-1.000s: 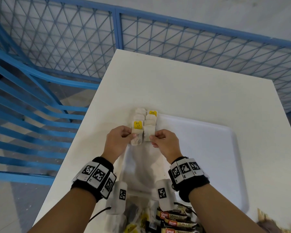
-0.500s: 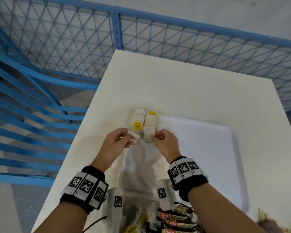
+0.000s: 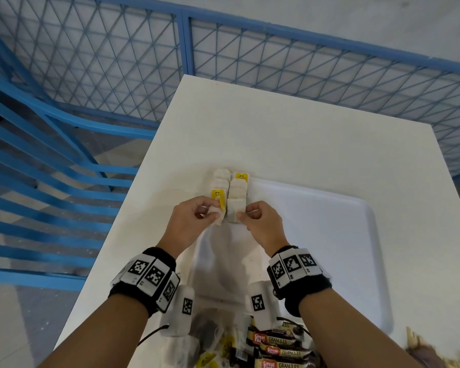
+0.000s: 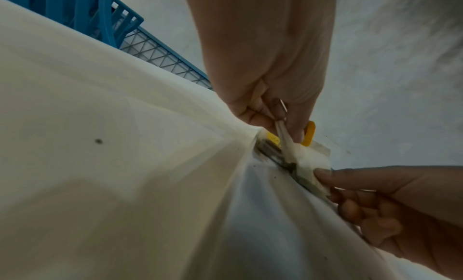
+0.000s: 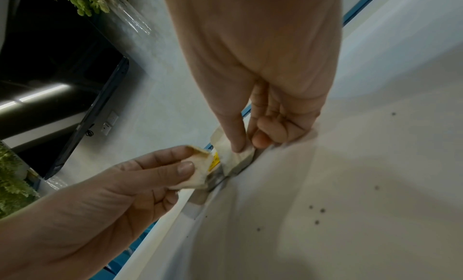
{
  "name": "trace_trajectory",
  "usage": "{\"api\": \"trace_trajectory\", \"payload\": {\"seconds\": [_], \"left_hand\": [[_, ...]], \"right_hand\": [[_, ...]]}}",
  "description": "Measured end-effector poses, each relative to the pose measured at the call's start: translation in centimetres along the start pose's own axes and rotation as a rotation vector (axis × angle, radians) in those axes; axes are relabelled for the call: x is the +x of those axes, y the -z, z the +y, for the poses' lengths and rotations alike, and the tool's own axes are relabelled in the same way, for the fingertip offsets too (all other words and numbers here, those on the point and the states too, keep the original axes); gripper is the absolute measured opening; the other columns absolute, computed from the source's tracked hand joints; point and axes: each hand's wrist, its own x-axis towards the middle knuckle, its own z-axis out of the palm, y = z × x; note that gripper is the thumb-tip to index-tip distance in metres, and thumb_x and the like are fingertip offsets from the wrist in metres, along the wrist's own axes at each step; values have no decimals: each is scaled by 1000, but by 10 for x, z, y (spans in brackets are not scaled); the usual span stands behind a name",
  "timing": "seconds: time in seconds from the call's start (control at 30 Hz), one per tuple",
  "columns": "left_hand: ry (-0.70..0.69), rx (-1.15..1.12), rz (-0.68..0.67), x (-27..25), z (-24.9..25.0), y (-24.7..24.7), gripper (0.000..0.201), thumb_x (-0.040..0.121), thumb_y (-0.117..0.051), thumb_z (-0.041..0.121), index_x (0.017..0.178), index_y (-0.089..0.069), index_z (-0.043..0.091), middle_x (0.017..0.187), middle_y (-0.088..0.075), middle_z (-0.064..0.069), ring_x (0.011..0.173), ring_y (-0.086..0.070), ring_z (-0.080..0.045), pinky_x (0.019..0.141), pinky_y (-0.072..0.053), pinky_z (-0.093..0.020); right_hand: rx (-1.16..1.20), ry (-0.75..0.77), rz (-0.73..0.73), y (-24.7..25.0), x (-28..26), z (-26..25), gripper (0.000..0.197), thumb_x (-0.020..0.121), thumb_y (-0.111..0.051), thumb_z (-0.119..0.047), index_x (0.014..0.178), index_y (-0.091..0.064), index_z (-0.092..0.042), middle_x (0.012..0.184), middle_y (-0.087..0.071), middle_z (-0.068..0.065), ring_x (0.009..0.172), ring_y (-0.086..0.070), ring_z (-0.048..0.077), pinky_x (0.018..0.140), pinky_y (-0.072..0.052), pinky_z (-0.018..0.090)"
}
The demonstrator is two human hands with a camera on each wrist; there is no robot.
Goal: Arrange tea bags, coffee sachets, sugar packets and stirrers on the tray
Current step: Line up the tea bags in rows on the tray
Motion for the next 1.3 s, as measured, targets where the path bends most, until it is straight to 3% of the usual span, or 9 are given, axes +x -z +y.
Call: {"api": "trace_trajectory", "payload": {"seconds": [0.17, 0.3, 0.4, 0.57, 0.7, 0.83, 1.07, 1.2, 1.3], "left_hand": [[-28, -46, 8, 1, -2, -1, 30, 77, -72, 0, 82, -67, 29, 73, -66, 21, 66, -51, 2, 67, -40, -8], [-41, 163, 96, -1, -6, -2, 23, 77, -74, 11, 79, -62, 29, 79, -63, 12, 67, -52, 4, 64, -37, -6], [-76, 280, 139, -2, -7, -2, 10, 79, -72, 12, 86, -67, 17, 87, -59, 6, 68, -51, 0, 64, -36, -3], [-34, 324, 117, -1, -9, 0, 15, 84, -67, 11, 98, -69, 5, 94, -57, -3, 68, -53, -2, 64, -38, 0], [-5, 344, 115, -10, 2, 15, 20, 86, -62, 10, 106, -66, 10, 100, -56, -1, 68, -53, -2, 64, -38, 1], [48, 378, 51, -41, 19, 42, 17, 89, -60, 16, 105, -65, 19, 100, -57, 6, 72, -55, -1, 62, -39, 0], [117, 439, -151, -136, 23, 74, 16, 87, -64, 20, 92, -60, 35, 97, -63, 9, 78, -60, -2, 65, -40, -3], [165, 526, -284, -179, 13, 68, 26, 82, -70, 28, 99, -55, 39, 106, -59, 10, 85, -56, -2, 69, -40, -5], [118, 580, -366, -196, 8, 55, 40, 77, -74, 32, 110, -53, 39, 114, -50, 14, 96, -49, -4, 80, -37, -7]], "right_hand": [[3, -5, 0, 0, 0, 0, 16, 80, -70, -20, 82, -54, -19, 72, -58, -6, 69, -56, 12, 60, -41, 16], [-7, -5, 8, 0, 0, -1, 17, 79, -71, -21, 82, -54, -21, 74, -60, -4, 71, -57, 14, 61, -42, 18], [-14, 2, 21, 0, 0, 0, 21, 79, -72, -22, 81, -51, -24, 74, -60, -2, 72, -57, 15, 59, -40, 18], [-15, -19, 23, 1, -4, -3, 25, 80, -71, -23, 94, -50, -20, 73, -59, -3, 74, -58, 16, 64, -43, 21], [-59, 20, 46, 9, -16, -12, 26, 83, -68, -22, 102, -51, -16, 74, -56, -8, 69, -52, 2, 59, -38, 12], [-122, 112, 6, 16, -42, -19, 14, 84, -67, -19, 94, -60, -14, 75, -56, -9, 65, -50, 1, 56, -40, 4], [-258, 262, -337, 17, -115, -17, 6, 87, -62, -17, 93, -63, -16, 79, -58, -10, 59, -50, 1, 60, -41, 5], [-555, 455, -687, 18, -144, -2, 31, 87, -50, -6, 113, -58, -21, 109, -55, -5, 93, -51, 9, 82, -41, 11], [-787, 582, -783, 12, -154, 6, 48, 87, -45, -3, 130, -48, -22, 129, -45, -1, 115, -39, 17, 98, -34, 26]]}}
